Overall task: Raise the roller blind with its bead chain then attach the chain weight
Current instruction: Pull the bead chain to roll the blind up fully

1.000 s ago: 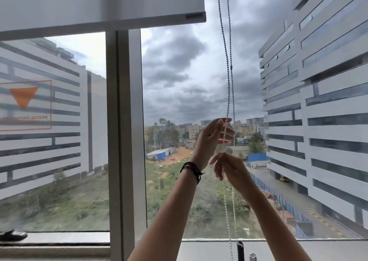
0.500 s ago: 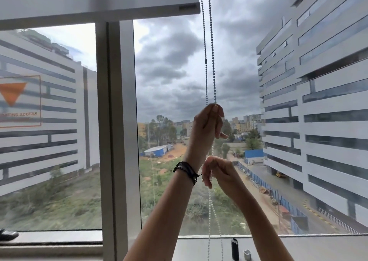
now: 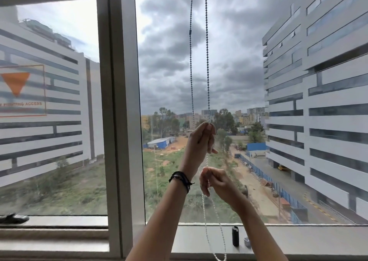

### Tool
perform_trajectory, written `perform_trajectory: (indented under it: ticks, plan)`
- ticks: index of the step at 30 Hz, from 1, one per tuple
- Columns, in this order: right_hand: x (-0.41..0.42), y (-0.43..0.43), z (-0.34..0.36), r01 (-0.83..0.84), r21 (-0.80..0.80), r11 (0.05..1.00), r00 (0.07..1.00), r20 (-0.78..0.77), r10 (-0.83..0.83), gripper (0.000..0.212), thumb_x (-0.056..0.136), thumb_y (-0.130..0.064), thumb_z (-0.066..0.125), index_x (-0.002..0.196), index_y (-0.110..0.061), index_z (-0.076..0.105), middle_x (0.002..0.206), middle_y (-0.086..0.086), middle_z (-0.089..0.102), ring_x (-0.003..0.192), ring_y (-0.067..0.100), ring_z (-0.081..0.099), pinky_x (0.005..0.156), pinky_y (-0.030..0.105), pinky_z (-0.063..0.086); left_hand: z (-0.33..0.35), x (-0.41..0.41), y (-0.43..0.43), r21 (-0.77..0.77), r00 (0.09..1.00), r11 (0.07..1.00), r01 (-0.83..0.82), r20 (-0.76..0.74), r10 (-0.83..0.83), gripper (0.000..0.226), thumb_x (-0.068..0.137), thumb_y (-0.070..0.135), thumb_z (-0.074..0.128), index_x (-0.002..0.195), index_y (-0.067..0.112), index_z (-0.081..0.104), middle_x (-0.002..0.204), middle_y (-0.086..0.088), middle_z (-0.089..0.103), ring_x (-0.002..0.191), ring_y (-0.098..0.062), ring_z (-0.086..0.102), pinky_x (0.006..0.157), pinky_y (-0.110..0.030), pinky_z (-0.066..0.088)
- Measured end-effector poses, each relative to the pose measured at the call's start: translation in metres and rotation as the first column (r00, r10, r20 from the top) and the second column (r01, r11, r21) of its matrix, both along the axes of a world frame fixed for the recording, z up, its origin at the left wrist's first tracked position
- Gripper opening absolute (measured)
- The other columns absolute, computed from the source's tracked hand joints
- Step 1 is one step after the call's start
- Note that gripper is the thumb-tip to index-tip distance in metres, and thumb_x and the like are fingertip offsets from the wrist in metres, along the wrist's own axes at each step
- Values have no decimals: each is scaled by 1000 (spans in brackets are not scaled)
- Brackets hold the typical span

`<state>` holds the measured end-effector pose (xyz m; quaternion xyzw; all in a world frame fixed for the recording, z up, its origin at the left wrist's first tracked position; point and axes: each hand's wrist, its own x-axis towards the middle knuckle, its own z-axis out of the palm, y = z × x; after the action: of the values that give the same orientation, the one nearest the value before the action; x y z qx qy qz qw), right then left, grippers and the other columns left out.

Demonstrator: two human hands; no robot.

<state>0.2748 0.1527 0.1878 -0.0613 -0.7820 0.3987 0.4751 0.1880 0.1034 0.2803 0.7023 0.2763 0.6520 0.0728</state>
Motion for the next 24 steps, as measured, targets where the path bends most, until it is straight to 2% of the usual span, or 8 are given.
perform_trajectory:
  ticks: [6, 10, 15, 17, 19, 21, 24]
  plan:
    - [-8, 4, -32, 47, -56, 997, 998, 55, -44, 39, 99, -4, 32, 66, -10, 53, 46, -5, 56, 37, 7, 48, 45, 16, 37, -35, -10, 11, -81, 1000, 997, 11, 24, -9, 32, 101, 5, 32, 75, 15, 47, 46, 11, 42, 36, 0, 37, 45, -19, 52]
    - [-10, 3, -53, 75, -93, 993, 995, 78, -68, 39, 99, -3, 33, 66, -9, 53, 48, -1, 55, 39, 7, 48, 45, 17, 40, -56, -12, 15, -98, 998, 994, -49, 31, 52, 36, 101, 3, 33, 73, 19, 48, 53, 4, 43, 43, 1, 42, 49, -11, 40]
    - [-11, 5, -81, 143, -98, 985, 984, 122, -130, 40, 98, -4, 35, 64, -15, 53, 50, 1, 53, 42, 8, 49, 46, 22, 42, -81, -18, 19, -122, 995, 988, -90, 29, 94, 35, 101, 6, 35, 73, 20, 49, 57, 5, 49, 48, 0, 48, 54, -16, 41]
    - [-10, 6, -90, 173, -96, 980, 978, 138, -159, 41, 98, -6, 36, 63, -18, 52, 49, 1, 53, 42, 8, 49, 46, 23, 41, -90, -20, 19, -141, 994, 985, -97, 27, 102, 34, 101, 6, 35, 73, 20, 50, 57, 5, 50, 49, -2, 49, 54, -23, 42]
    - [-10, 7, -98, 196, -94, 976, 971, 159, -180, 44, 97, 2, 36, 62, -20, 52, 48, 1, 53, 42, 8, 49, 46, 22, 40, -99, -20, 19, -168, 995, 981, -94, 19, 99, 34, 101, 4, 34, 73, 17, 48, 58, 0, 50, 48, -3, 49, 54, -26, 42]
    - [-9, 9, -107, 210, -91, 973, 963, 190, -191, 48, 92, 12, 34, 62, -20, 52, 49, 2, 54, 42, 8, 50, 48, 21, 41, -108, -20, 19, -198, 996, 977, -81, 13, 86, 33, 100, 2, 33, 73, 13, 47, 59, -3, 49, 48, -1, 48, 55, -23, 42]
    - [-7, 10, -121, 225, -116, 968, 952, 238, -192, 47, 90, 16, 31, 63, -17, 52, 51, 2, 52, 42, 6, 51, 47, 21, 41, -122, -20, 19, -240, 997, 968, -76, 7, 80, 33, 100, 0, 34, 73, 12, 47, 60, -2, 48, 49, 1, 48, 55, -19, 42]
